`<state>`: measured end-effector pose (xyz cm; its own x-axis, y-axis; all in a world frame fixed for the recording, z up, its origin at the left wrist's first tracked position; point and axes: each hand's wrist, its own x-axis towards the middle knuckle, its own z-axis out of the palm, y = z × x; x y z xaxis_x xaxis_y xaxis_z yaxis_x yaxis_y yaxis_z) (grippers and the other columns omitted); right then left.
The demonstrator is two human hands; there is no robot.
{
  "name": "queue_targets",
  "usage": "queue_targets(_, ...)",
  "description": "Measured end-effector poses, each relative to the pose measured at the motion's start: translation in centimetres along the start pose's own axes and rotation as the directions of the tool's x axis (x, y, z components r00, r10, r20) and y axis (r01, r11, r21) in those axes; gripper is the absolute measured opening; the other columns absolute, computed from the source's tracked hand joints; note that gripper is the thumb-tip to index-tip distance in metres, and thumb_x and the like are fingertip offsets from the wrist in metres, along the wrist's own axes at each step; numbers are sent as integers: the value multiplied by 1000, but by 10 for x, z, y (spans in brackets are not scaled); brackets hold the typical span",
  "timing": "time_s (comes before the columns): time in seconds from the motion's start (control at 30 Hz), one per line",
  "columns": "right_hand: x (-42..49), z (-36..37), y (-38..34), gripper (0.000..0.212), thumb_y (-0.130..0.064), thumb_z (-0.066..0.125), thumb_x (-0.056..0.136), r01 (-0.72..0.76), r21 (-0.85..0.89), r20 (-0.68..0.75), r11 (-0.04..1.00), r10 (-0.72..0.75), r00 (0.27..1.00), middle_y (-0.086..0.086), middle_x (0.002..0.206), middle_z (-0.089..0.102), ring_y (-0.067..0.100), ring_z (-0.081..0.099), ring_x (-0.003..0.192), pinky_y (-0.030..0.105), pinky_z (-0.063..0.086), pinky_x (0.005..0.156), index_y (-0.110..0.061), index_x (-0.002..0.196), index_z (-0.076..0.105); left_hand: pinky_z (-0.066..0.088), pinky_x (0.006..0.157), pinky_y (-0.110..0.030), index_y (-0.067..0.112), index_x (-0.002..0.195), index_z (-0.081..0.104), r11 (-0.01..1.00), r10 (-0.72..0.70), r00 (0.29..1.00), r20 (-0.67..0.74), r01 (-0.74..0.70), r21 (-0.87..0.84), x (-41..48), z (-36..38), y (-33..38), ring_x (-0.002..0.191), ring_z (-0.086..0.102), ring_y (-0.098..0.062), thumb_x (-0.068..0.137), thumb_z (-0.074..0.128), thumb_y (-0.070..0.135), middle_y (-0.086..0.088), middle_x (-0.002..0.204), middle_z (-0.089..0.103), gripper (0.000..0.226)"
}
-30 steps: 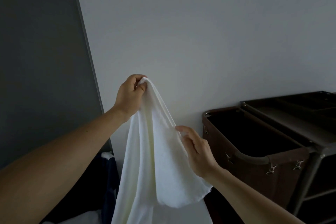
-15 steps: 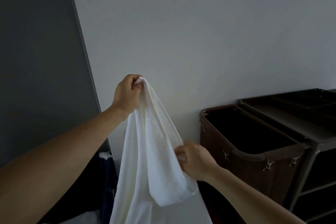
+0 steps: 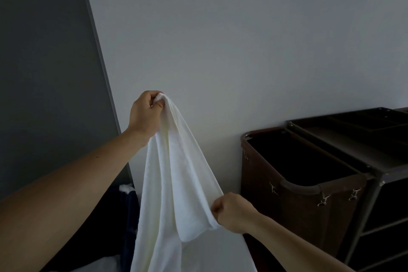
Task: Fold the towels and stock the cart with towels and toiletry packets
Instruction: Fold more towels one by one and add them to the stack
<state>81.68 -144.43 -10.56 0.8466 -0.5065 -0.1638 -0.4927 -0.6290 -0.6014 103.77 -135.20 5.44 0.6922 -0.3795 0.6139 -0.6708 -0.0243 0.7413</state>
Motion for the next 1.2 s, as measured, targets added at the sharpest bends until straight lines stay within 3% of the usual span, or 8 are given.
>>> queue_targets(0.1,-2,2,-7,27,-44,53,68,-106,223,95,969,87,992,-7,81,62,13,55,74,24,47,65,-29,74,75,50,80,-28,18,121,62,1000,-8,1000,-8,8,4,-1,-1,0,100,56,-10,101,51,22,10,110,60,23)
queue_targets(0.33,9,15,-23,46,-56,61,65,-84,315,85,945,60,995,-12,85,67,10,63,80,24,53,70,-23,93,78,50,84,-31,18,120,62,999,-18,1000,8,18,-27,-6,5,4,103,58,-12,101,51,23,10,109,61,22)
queue_targets(0.5,17,23,-29,22,-51,70,69,-41,284,3,958,42,999,-14,81,67,12,67,85,26,57,77,-29,72,72,45,85,-22,17,121,61,1000,10,1000,1,-10,-1,-7,5,4,103,56,-11,102,51,21,9,112,60,22)
queue_targets(0.63,19,23,-37,30,-47,65,72,-19,219,-87,976,39,995,-8,89,72,16,68,86,33,59,84,-23,87,74,43,81,-18,16,120,62,1000,11,1000,-12,-11,9,-6,1,1,103,56,-10,101,51,21,8,112,61,22)
queue_targets(0.83,9,3,-27,19,-21,52,84,-35,-107,18,994,37,999,-5,91,66,22,66,96,30,54,79,-21,85,71,54,85,-41,16,121,62,999,-10,999,-36,12,46,0,-13,-4,101,57,-15,101,50,21,7,111,60,24)
queue_targets(0.97,11,-2,-24,21,-27,54,88,-117,16,21,993,117,993,-3,84,62,16,60,78,23,52,69,-14,84,69,53,84,-38,17,120,62,999,-14,999,-48,16,34,-2,-13,-9,98,56,-11,101,51,22,8,110,61,23)
queue_targets(1.1,11,14,-29,32,-22,51,89,-163,79,76,984,157,985,3,110,70,24,66,101,34,56,92,-12,108,74,53,76,-37,21,116,62,1000,-23,999,-37,23,4,-4,-6,-4,93,58,-11,100,51,22,21,97,58,20)
queue_targets(1.2,11,29,-32,30,-18,51,85,-165,35,71,986,162,984,2,103,72,27,68,99,32,57,87,-21,99,77,46,72,-20,23,113,62,1000,19,1000,-22,-18,19,-6,-4,-3,90,56,-3,100,51,21,25,95,56,17)
